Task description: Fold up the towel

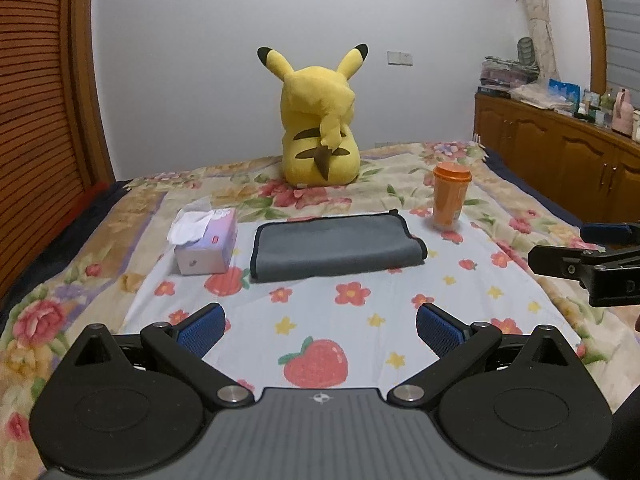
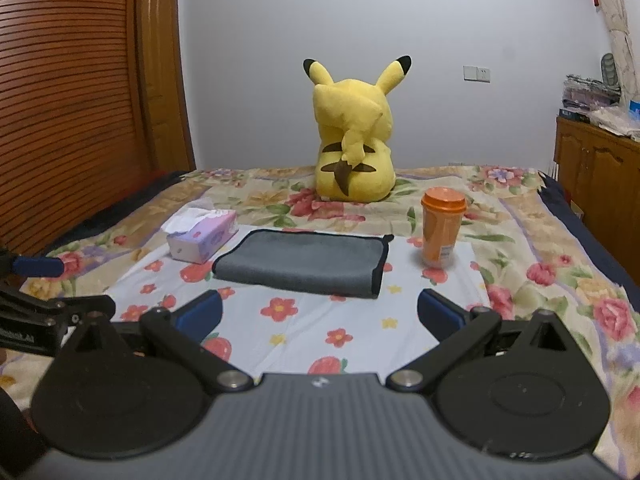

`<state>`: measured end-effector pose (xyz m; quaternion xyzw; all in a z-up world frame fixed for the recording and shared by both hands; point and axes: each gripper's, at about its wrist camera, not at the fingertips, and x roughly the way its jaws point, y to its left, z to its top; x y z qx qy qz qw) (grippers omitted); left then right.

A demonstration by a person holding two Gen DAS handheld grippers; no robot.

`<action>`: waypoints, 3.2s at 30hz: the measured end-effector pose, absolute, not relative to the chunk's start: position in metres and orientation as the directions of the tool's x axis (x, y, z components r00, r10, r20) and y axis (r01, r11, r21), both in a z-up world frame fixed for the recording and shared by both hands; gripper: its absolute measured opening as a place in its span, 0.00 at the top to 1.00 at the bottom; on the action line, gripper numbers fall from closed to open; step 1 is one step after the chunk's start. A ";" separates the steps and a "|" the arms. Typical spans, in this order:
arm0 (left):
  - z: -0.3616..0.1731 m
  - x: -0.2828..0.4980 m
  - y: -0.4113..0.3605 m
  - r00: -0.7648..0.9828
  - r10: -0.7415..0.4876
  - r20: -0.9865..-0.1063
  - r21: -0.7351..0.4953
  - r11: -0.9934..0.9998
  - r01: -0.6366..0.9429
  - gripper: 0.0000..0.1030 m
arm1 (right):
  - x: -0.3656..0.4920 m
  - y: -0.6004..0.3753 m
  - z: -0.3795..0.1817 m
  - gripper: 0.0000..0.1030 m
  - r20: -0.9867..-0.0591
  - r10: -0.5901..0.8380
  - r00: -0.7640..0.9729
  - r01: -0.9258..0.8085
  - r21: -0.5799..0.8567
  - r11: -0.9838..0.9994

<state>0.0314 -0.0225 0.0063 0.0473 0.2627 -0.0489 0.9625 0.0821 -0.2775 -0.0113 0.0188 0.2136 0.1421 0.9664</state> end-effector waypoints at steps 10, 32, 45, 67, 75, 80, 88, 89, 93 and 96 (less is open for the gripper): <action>-0.014 0.022 -0.027 0.853 -0.066 -0.517 0.054 0.993 0.109 0.00 | 0.067 -0.279 -0.030 0.00 -0.434 0.269 0.860 -0.251 0.100 0.963; -0.033 0.011 -0.031 0.876 -0.048 -0.480 0.081 0.992 0.099 0.00 | 0.060 -0.282 -0.046 0.00 -0.412 0.229 0.882 -0.216 0.077 0.973; -0.025 0.002 -0.027 0.905 -0.036 -0.424 0.068 0.995 0.071 0.00 | 0.055 -0.284 -0.043 0.00 -0.376 0.218 0.901 -0.204 0.078 0.976; -0.017 -0.004 -0.023 0.939 -0.036 -0.342 0.063 0.996 0.061 0.00 | 0.049 -0.294 -0.039 0.00 -0.312 0.194 0.930 -0.174 0.092 0.981; -0.014 -0.007 -0.023 0.950 -0.033 -0.312 0.066 0.996 0.056 0.00 | 0.045 -0.298 -0.036 0.00 -0.273 0.174 0.946 -0.153 0.098 0.983; -0.014 -0.008 -0.023 0.954 -0.035 -0.298 0.072 0.996 0.059 0.00 | 0.044 -0.300 -0.035 0.00 -0.259 0.166 0.951 -0.145 0.097 0.985; -0.014 -0.010 -0.024 0.954 -0.035 -0.299 0.075 0.995 0.060 0.00 | 0.043 -0.302 -0.036 0.00 -0.257 0.163 0.952 -0.142 0.099 0.985; -0.014 -0.010 -0.024 0.954 -0.036 -0.299 0.074 0.995 0.061 0.00 | 0.043 -0.302 -0.036 0.00 -0.257 0.164 0.952 -0.142 0.099 0.985; -0.014 -0.010 -0.024 0.953 -0.036 -0.299 0.075 0.995 0.061 0.00 | 0.043 -0.302 -0.036 0.00 -0.257 0.163 0.952 -0.142 0.099 0.985; -0.014 -0.010 -0.024 0.953 -0.036 -0.299 0.075 0.995 0.061 0.00 | 0.044 -0.302 -0.036 0.00 -0.257 0.164 0.952 -0.142 0.100 0.985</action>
